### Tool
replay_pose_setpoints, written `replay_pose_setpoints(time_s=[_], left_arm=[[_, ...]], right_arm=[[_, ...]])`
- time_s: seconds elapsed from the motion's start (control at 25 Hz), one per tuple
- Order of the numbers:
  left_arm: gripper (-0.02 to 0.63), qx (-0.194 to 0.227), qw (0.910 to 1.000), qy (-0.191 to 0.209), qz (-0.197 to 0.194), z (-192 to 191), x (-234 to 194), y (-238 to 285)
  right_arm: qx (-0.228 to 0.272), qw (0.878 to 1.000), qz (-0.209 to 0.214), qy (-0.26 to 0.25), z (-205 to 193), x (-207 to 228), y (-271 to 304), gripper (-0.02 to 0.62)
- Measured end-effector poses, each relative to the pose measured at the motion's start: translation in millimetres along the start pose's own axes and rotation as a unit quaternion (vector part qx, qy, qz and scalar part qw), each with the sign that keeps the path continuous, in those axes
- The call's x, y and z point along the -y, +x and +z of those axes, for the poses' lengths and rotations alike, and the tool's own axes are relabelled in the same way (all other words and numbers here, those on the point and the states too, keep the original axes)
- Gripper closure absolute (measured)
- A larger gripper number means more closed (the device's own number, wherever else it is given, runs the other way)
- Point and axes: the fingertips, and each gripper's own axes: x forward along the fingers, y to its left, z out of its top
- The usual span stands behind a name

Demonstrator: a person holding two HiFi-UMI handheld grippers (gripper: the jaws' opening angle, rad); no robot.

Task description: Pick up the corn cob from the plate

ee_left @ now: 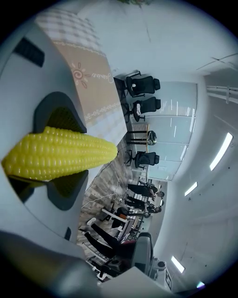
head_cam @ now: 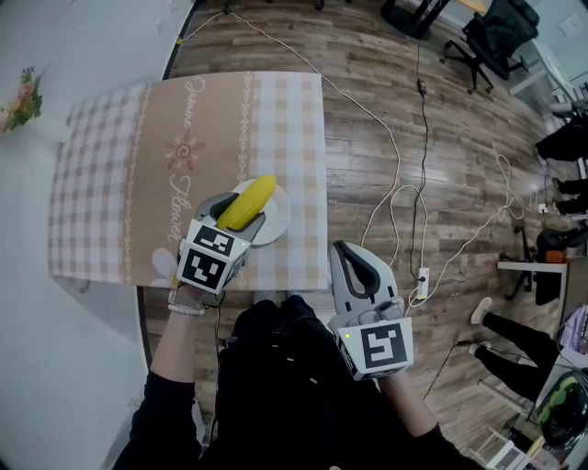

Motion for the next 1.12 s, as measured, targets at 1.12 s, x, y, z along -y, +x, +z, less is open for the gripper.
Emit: replay_pose_setpoints(time_s=[1.12], left_arm=[[0.347,0.079,0.9943,0.022,0.069,40.2,44.9,-132.2]], right_arm=[[0.081,0.995,0.022,-0.048,55.3,-6.6,-16.9,0.551]])
